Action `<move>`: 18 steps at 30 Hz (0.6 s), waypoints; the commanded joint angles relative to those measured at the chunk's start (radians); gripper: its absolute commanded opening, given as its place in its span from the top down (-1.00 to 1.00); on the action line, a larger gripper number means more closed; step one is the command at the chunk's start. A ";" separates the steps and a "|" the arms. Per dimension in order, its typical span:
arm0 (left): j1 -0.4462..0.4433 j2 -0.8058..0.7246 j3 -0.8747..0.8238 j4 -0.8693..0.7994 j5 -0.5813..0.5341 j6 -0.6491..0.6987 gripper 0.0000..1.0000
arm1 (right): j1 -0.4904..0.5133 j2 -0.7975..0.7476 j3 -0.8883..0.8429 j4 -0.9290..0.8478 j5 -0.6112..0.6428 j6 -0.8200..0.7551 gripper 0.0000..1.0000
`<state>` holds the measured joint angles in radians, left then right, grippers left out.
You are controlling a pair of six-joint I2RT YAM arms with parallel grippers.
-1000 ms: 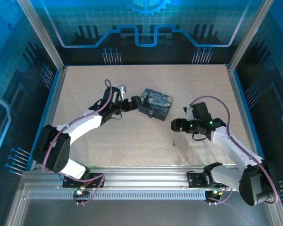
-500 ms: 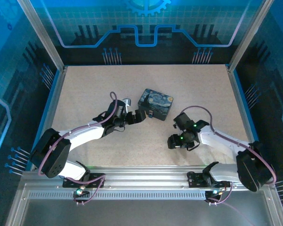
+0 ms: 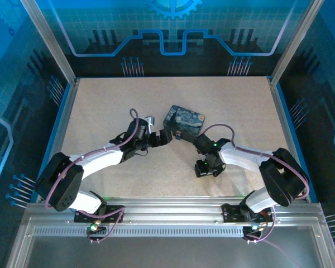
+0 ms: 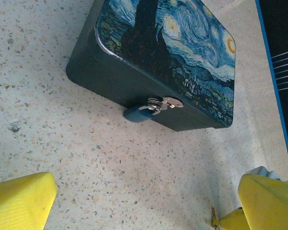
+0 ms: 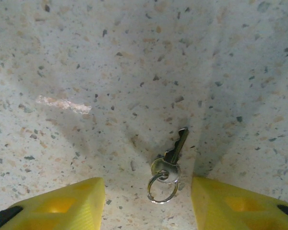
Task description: Unlock a padlock with a key
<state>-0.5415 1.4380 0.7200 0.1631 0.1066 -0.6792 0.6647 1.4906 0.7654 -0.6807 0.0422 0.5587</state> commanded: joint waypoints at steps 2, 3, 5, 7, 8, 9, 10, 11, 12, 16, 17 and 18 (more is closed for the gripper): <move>-0.003 -0.025 -0.005 -0.007 -0.021 0.017 -0.98 | 0.020 0.013 0.012 -0.016 0.015 0.019 0.03; -0.003 -0.025 -0.003 -0.009 -0.022 0.018 -0.98 | 0.021 0.014 0.009 -0.016 0.020 0.020 0.05; -0.002 -0.025 -0.001 -0.011 -0.024 0.018 -0.98 | 0.022 0.014 0.006 -0.011 0.024 0.021 0.09; -0.003 -0.027 0.001 -0.014 -0.024 0.020 -0.98 | 0.021 0.017 0.006 -0.008 0.028 0.021 0.14; -0.003 -0.027 0.002 -0.017 -0.024 0.020 -0.98 | 0.021 0.019 0.008 -0.009 0.031 0.020 0.16; -0.003 -0.027 0.002 -0.017 -0.023 0.019 -0.98 | 0.022 0.022 0.008 -0.008 0.035 0.019 0.19; -0.002 -0.027 0.002 -0.017 -0.024 0.020 -0.98 | 0.023 0.025 0.008 -0.009 0.040 0.018 0.22; -0.003 -0.027 0.002 -0.019 -0.023 0.020 -0.98 | 0.021 0.027 0.008 -0.010 0.043 0.017 0.25; -0.003 -0.028 0.003 -0.020 -0.023 0.019 -0.98 | 0.022 0.029 0.006 -0.010 0.043 0.017 0.27; -0.003 -0.029 0.006 -0.023 -0.024 0.021 -0.98 | 0.021 0.035 -0.003 -0.005 0.048 0.020 0.37; -0.003 -0.028 0.005 -0.026 -0.025 0.021 -0.98 | 0.022 0.036 -0.005 -0.004 0.049 0.020 0.39; -0.003 -0.028 0.007 -0.027 -0.025 0.021 -0.98 | 0.022 0.036 -0.007 -0.003 0.050 0.021 0.42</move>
<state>-0.5415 1.4376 0.7200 0.1616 0.1005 -0.6788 0.6693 1.5032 0.7654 -0.6849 0.0822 0.5690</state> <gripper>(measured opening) 0.990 0.298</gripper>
